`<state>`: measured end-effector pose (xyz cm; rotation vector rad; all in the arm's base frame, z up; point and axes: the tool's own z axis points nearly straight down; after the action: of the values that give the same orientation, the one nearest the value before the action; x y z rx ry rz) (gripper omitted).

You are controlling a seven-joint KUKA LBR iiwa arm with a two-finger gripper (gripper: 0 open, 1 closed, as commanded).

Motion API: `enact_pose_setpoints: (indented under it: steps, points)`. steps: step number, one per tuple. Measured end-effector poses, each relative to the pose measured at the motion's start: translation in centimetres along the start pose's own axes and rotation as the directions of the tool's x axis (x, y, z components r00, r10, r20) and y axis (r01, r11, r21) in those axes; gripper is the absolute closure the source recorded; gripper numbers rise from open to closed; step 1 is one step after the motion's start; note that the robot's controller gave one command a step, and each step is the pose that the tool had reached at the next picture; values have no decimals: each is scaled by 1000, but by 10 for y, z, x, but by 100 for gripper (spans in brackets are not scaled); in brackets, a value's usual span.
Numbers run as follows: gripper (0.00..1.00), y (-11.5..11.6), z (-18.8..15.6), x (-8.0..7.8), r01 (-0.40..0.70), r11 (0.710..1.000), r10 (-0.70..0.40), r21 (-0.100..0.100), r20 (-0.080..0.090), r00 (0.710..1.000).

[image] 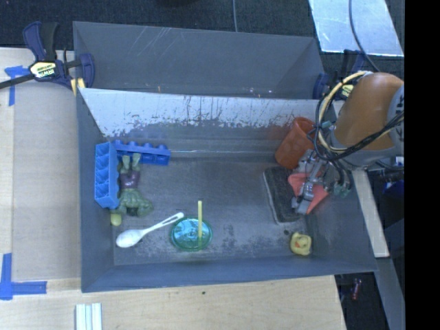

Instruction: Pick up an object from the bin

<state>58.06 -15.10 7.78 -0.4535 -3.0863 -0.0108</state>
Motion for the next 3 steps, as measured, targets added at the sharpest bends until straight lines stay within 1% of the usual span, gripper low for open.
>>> enact_pose_setpoints:
  steps: [1,2,3]
  points:
    - [0,-3,0,3,27,1000,-27,0,19,999]
    - [100,-4,4,-5,-82,997,82,0,14,997]
    - [100,-4,4,-5,-81,997,81,0,14,997]
